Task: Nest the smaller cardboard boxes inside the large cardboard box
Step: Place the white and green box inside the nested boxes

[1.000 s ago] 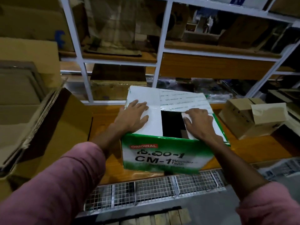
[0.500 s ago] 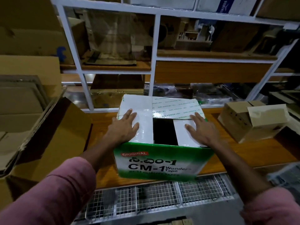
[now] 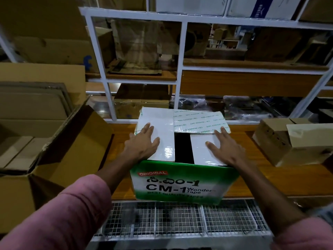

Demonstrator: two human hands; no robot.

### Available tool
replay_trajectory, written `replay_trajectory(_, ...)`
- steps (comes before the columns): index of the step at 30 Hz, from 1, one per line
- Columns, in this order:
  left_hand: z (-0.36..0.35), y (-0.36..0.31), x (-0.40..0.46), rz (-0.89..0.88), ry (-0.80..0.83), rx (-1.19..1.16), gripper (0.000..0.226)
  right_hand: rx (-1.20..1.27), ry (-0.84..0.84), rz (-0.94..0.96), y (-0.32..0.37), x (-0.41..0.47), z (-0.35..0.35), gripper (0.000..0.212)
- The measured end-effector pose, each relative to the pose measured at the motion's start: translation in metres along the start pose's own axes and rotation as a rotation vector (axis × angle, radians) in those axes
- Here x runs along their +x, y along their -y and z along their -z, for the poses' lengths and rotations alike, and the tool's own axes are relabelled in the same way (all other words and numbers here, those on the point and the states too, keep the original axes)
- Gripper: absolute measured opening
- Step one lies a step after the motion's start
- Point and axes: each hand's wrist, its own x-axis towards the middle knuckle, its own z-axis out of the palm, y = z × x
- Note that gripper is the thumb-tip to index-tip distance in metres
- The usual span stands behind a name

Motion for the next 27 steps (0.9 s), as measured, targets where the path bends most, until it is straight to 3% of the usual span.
replay_trajectory(6,0.026,0.003,-0.018,0.005,-0.108,0.014,0.078,-0.004,-0.067,0.073,0.02,0.003,0.021,0.079)
replay_trajectory(12,0.099,0.005,-0.029,-0.081,-0.311,0.037,0.08,-0.001,-0.212,0.187,0.06,0.016,0.082,0.077)
replay_trajectory(27,0.276,0.065,-0.092,0.001,-0.629,0.125,0.091,0.001,-0.412,0.385,0.222,0.022,0.202,0.074)
